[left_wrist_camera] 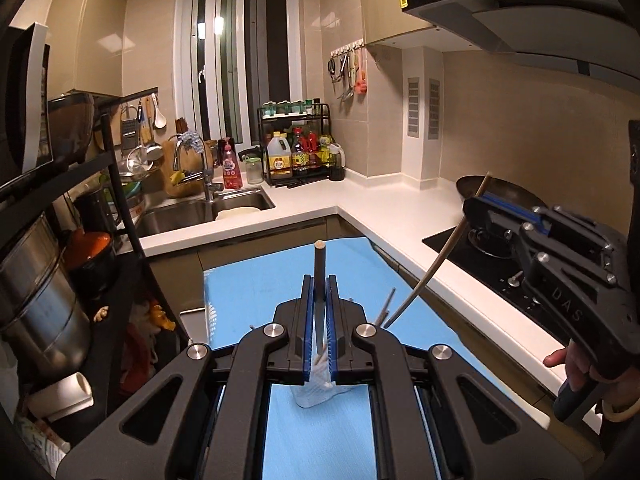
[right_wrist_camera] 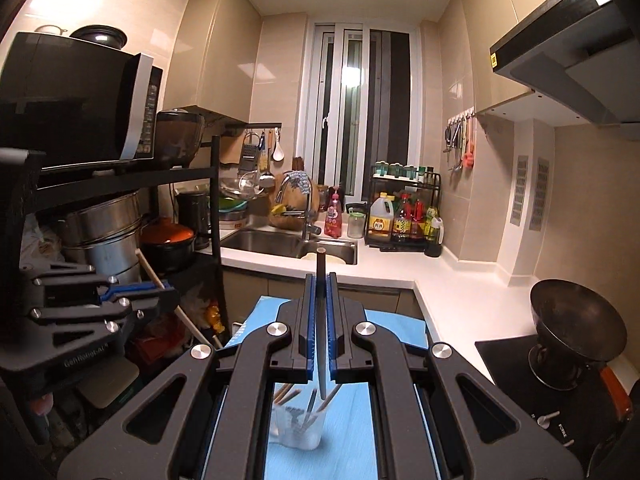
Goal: Organize utensils
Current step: 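Carry both chopsticks to the clear container and lower them in, then open both tools to release the chopsticks into the container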
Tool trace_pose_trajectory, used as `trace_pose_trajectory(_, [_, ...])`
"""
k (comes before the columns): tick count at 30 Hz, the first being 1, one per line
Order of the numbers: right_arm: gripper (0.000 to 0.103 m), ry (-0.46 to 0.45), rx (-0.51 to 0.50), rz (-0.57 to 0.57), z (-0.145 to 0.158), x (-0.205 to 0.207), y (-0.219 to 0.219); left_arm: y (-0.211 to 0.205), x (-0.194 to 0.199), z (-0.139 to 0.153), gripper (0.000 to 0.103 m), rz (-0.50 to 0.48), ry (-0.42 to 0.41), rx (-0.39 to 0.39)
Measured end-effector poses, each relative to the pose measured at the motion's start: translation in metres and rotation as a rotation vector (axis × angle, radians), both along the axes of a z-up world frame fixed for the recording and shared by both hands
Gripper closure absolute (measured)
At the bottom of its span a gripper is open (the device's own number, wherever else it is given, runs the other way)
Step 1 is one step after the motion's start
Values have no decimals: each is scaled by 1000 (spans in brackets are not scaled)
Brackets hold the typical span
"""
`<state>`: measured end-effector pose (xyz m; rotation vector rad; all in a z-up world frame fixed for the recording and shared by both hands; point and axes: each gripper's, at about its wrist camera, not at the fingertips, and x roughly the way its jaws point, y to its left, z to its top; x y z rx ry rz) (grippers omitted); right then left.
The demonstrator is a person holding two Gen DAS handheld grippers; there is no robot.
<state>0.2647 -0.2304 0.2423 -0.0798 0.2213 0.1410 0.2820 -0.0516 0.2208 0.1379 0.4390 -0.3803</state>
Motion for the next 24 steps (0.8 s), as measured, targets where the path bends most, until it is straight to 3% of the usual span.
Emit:
trace_pose_trajectory(9, [98, 82, 34, -4, -36, 48, 0, -3, 46, -36, 97, 26, 74, 36])
trace_pose_trajectory(17, [97, 163, 38, 13, -73, 67, 0, -4, 74, -64, 97, 44, 115, 50])
trace_pose_trajectory(18, [95, 173, 37, 17, -76, 68, 1, -4, 74, -65, 97, 49, 107, 53])
trace_pose_trajectory(19, [85, 181, 38, 18, -79, 69, 0, -4, 74, -66, 97, 54, 95, 54])
trace_pose_trajectory(20, [63, 192, 41, 23, -83, 70, 0, -4, 74, -66, 95, 64, 85, 53])
trace_pose_trajectory(22, [49, 174, 47, 8, -86, 66, -1, -1, 73, -66, 60, 82, 70, 36])
trace_pose_trajectory(23, [46, 166, 48, 6, -87, 65, -2, 1, 70, -66, 25, 106, 55, 33])
trace_pose_trajectory(24, [44, 164, 53, 6, -87, 64, -2, 4, 65, -65, 17, 149, 12, 28])
